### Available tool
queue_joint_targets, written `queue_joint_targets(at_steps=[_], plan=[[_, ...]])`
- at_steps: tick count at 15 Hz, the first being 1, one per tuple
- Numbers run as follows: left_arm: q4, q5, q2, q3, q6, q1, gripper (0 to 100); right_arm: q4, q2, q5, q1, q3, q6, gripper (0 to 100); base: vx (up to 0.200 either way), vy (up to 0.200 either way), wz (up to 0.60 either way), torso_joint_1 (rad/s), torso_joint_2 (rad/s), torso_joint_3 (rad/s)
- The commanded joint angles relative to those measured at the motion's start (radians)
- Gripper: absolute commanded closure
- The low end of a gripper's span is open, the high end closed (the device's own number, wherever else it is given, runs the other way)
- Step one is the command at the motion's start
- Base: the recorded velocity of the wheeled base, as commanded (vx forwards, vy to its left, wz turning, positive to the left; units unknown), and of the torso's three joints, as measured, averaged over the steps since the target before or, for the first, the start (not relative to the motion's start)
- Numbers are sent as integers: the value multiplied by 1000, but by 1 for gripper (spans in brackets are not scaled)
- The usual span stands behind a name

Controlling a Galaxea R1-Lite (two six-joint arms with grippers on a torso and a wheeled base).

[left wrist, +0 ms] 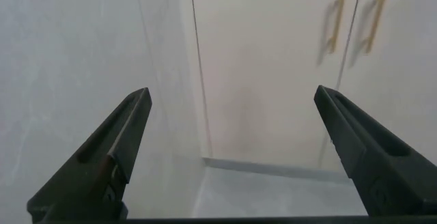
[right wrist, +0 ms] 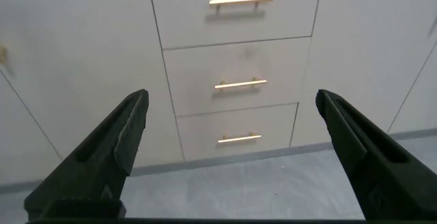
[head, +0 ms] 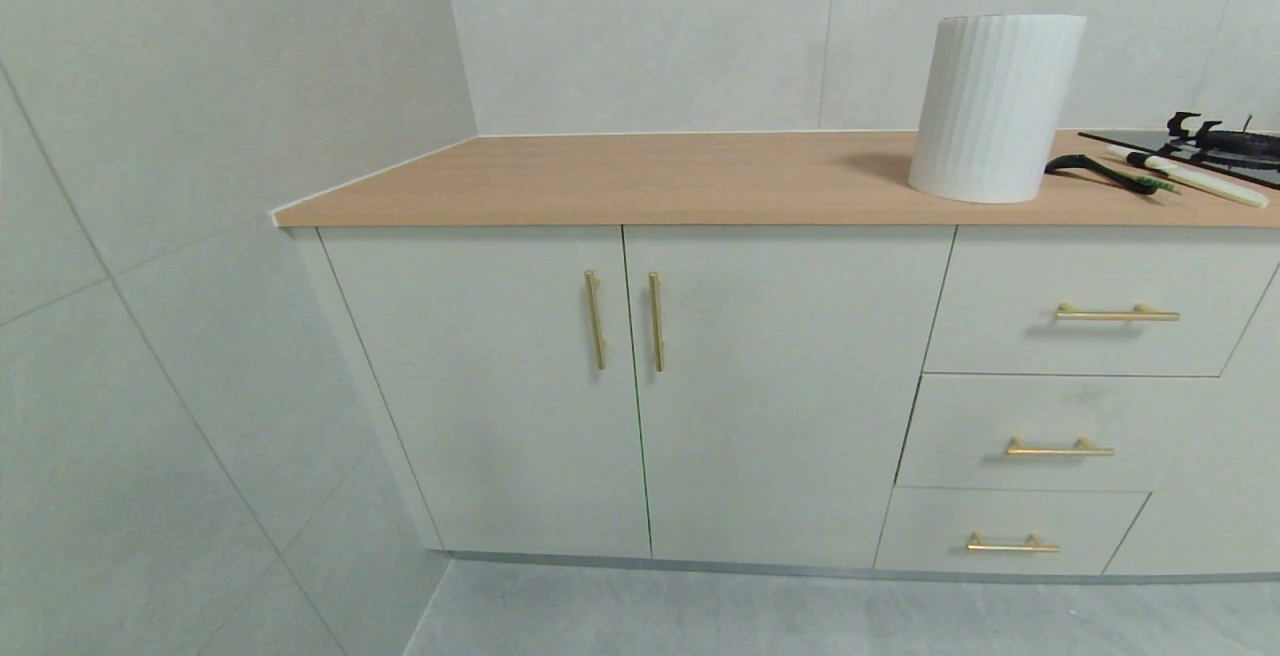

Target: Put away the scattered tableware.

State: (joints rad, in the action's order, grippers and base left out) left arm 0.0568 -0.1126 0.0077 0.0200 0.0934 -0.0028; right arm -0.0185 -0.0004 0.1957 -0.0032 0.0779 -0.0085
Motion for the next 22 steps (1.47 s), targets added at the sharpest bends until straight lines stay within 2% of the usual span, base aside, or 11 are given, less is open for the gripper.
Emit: queue_joint_targets(at_steps=[1,2,3,4,6,9,13,22], plan=[[-15,34,-8,-20,2,3,0,80,2,-33,0,-78,-18,0,0,0,0,0,0,0],[-20,96,-8,-20,-6,3,0,72,2,-87,0,-78,-16,0,0,0,0,0,0,0],[-22,108,-8,-20,-9,3,0,71,2,-98,0,-78,-16,0,0,0,0,0,0,0],[-68,142,-8,-20,-12,3,0,69,2,-157,2,-78,-14,0,0,0,0,0,0,0],[-64,142,-8,-20,-17,3,0,3,2,-197,3,-75,-18,0,0,0,0,0,0,0],[-63,142,-8,-20,-34,3,0,22,2,-214,3,-78,-13,0,0,0,0,0,0,0],[-61,142,-8,-20,-80,3,0,22,2,-216,3,-78,-14,0,0,0,0,0,0,0],[-61,116,-8,-20,-90,3,0,22,0,-214,3,-78,-4,0,0,0,-67,1,0,2]])
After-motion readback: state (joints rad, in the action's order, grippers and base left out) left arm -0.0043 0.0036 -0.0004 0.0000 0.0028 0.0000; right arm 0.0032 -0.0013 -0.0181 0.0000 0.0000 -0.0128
